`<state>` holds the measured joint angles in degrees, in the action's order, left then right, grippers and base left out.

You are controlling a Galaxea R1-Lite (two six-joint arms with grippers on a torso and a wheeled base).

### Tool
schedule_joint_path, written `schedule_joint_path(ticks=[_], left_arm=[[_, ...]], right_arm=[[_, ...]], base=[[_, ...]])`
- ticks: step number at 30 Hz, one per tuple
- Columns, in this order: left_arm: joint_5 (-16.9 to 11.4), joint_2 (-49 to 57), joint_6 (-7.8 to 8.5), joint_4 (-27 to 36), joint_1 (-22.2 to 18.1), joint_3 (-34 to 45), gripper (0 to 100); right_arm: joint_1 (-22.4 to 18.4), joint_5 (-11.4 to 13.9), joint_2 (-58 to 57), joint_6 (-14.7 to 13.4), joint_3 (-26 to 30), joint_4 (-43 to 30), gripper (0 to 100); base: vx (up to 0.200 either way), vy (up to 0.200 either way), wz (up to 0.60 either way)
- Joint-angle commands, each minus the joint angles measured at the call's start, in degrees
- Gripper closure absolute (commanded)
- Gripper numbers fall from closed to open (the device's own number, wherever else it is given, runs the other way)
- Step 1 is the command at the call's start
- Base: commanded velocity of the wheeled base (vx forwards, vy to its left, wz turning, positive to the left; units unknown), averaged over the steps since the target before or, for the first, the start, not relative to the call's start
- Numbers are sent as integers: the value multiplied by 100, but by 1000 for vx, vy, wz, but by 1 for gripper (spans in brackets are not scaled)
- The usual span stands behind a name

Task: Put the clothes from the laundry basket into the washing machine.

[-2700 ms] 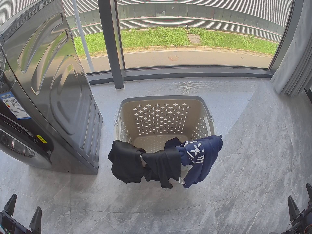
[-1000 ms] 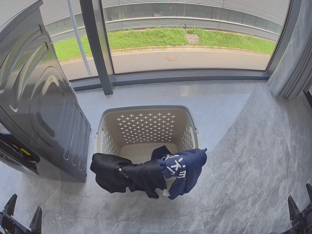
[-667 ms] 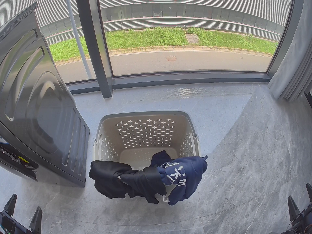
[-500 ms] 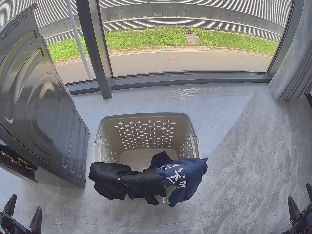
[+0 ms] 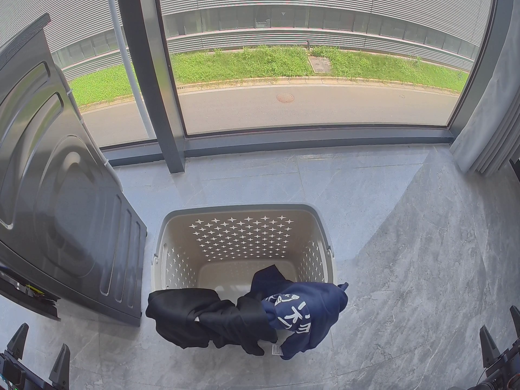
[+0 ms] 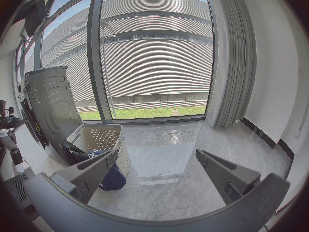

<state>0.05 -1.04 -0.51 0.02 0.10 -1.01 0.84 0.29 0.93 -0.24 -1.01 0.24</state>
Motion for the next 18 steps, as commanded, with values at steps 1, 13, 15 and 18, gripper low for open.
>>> schedule_joint_path(ticks=[1, 13, 15, 18], left_arm=[[4, 77, -2, -11, -1, 101, 0], [-5, 77, -2, -11, -1, 101, 0], [-5, 77, -2, -2, -1, 101, 0], [-5, 77, -2, -2, -1, 101, 0]], right_arm=[[4, -3, -93, -2, 101, 2, 0], [4, 6, -93, -2, 101, 2, 0], [4, 6, -93, -2, 101, 2, 0], [4, 6, -93, -2, 101, 2, 0]], base=[[200, 0, 0], [100, 0, 0], [0, 0, 0], [0, 0, 0]])
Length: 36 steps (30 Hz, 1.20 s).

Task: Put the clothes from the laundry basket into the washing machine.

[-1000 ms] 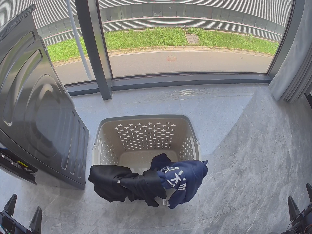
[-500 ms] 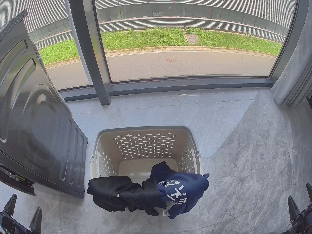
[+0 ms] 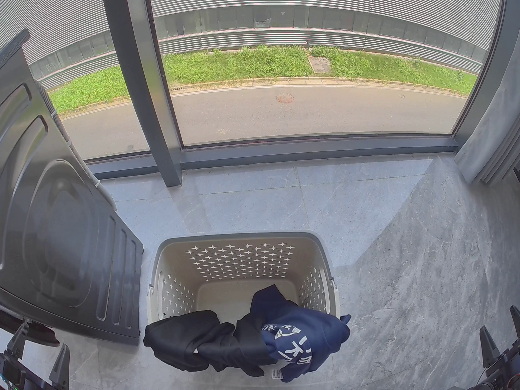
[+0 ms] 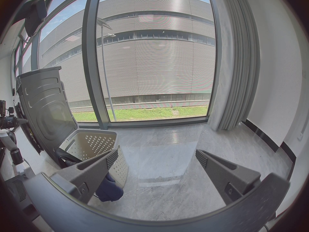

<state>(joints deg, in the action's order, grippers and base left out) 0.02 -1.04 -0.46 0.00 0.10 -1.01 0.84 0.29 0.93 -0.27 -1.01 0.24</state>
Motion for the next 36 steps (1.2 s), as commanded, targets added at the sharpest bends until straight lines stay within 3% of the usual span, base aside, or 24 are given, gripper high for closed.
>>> schedule_joint_path(ticks=[1, 7, 13, 22, 31, 36], left_arm=[[-2, 77, -6, 0, -1, 101, 0], [-2, 77, 2, 0, -1, 101, 0], [-2, 77, 2, 0, 8, 101, 0], [-2, 77, 2, 0, -1, 101, 0], [-2, 77, -6, 0, -1, 101, 0], [-2, 77, -6, 0, -1, 101, 0]], right_arm=[[4, 6, -93, 0, 101, 2, 0], [4, 6, -93, 0, 101, 2, 0], [4, 6, -93, 0, 101, 2, 0], [4, -3, -93, 0, 101, 2, 0], [4, 6, -93, 0, 101, 2, 0], [4, 6, -93, 0, 101, 2, 0]], base=[[0, 0, 0], [200, 0, 0], [0, 0, 0], [200, 0, 0], [0, 0, 0], [200, 0, 0]])
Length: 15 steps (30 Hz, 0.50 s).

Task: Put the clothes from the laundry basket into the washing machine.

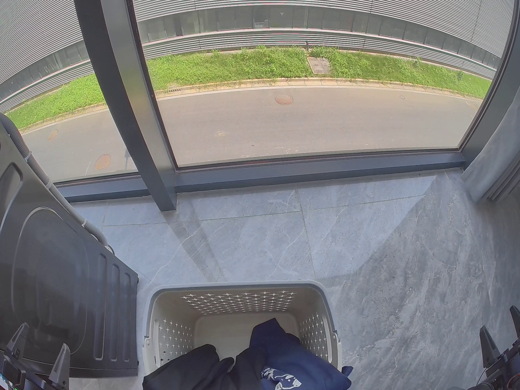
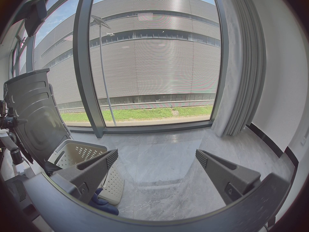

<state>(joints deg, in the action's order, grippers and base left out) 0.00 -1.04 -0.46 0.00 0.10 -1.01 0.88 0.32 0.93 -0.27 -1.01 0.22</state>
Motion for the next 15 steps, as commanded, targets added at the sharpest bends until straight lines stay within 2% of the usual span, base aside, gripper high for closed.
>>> schedule_joint_path(ticks=[1, 15], left_arm=[[0, 77, -6, 0, -1, 101, 0], [0, 77, 2, 0, -1, 101, 0]], right_arm=[[0, 3, -93, 0, 101, 4, 0], [0, 3, -93, 0, 101, 4, 0]], base=[[200, 0, 0], [0, 0, 0]])
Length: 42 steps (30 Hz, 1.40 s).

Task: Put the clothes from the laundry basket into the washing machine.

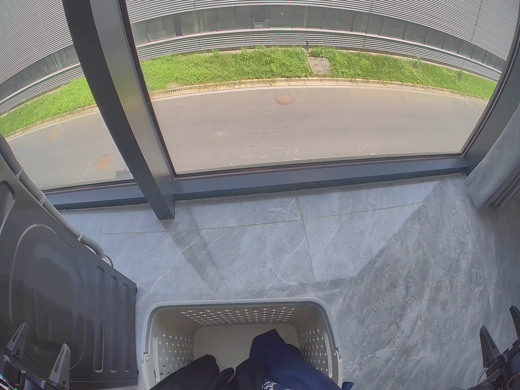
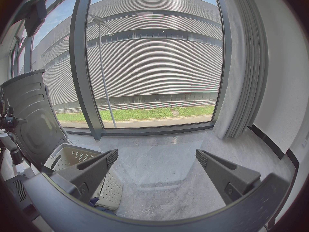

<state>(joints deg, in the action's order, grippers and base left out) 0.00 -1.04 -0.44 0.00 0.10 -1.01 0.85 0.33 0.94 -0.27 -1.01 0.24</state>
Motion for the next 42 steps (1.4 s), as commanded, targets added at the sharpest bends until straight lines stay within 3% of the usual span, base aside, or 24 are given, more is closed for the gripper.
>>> schedule_joint_path(ticks=[1, 28, 42], left_arm=[[0, 77, 0, 0, -1, 101, 0], [0, 77, 0, 0, -1, 101, 0], [0, 77, 0, 0, -1, 101, 0]], right_arm=[[3, 2, -94, 0, 101, 2, 0], [3, 2, -94, 0, 101, 2, 0], [3, 2, -94, 0, 101, 2, 0]], base=[[0, 0, 0], [0, 0, 0], [-200, 0, 0]])
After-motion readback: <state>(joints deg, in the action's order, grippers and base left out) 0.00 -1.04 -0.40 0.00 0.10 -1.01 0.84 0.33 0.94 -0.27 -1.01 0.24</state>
